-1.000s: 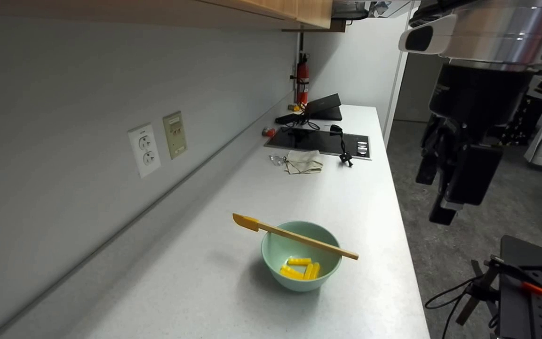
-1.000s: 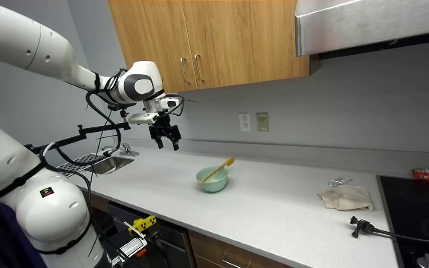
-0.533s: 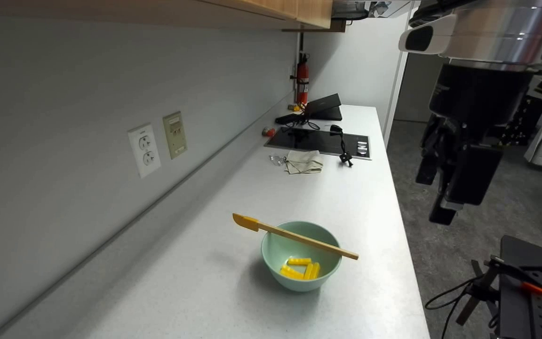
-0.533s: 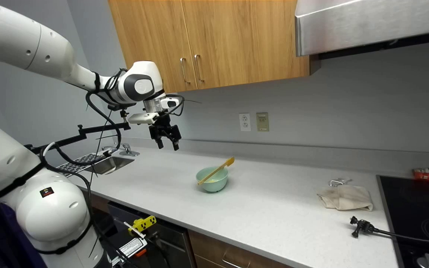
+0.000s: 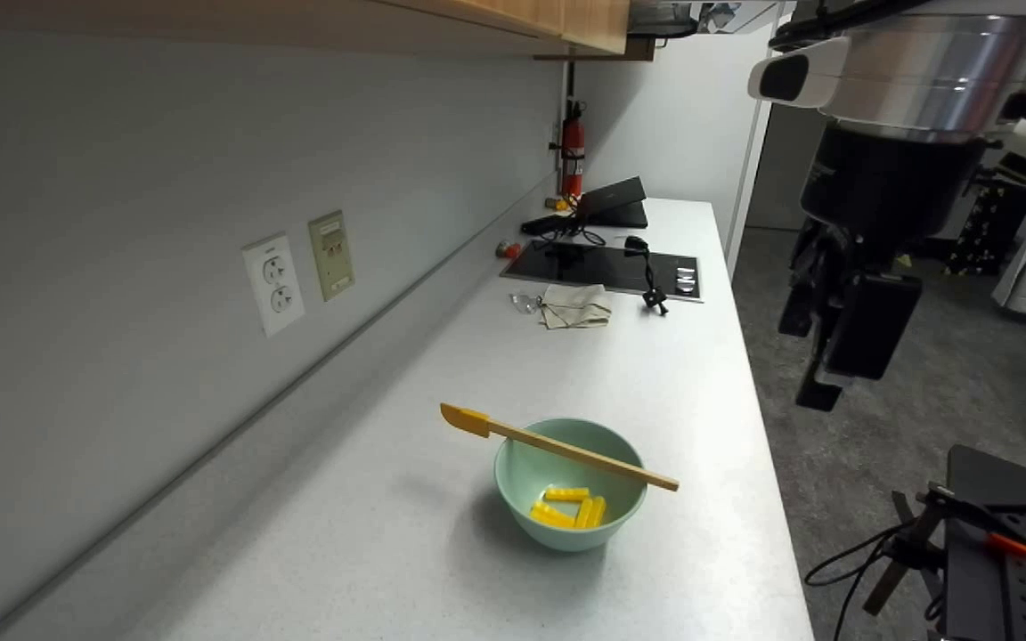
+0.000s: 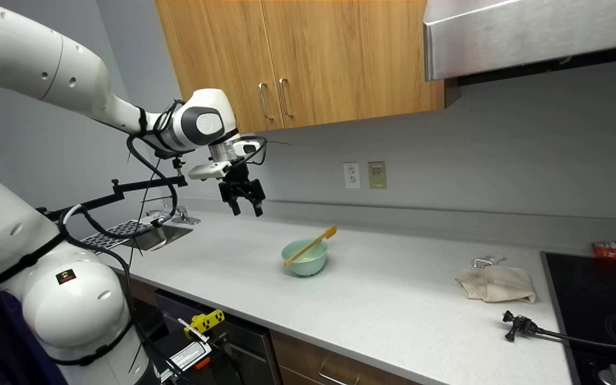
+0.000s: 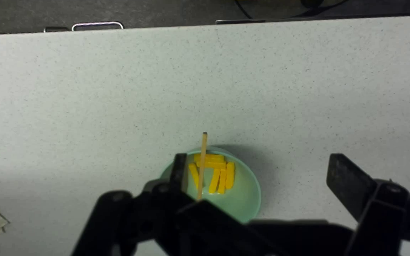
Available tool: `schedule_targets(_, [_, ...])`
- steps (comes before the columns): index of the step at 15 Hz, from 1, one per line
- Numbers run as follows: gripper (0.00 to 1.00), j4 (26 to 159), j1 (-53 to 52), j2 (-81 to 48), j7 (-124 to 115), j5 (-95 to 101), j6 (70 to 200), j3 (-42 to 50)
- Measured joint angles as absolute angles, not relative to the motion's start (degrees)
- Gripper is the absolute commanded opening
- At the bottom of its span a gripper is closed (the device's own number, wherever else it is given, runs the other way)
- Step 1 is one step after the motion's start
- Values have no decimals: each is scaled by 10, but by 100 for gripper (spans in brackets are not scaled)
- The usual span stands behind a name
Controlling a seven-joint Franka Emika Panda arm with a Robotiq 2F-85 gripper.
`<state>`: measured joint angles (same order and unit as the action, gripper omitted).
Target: Use the wooden spoon to stir the contents in the blue bowl
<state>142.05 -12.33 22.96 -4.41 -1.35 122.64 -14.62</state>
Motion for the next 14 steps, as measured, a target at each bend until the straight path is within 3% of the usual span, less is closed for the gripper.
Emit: schedule_targets(14, [100, 1389, -96, 83, -53, 43, 1384, -139])
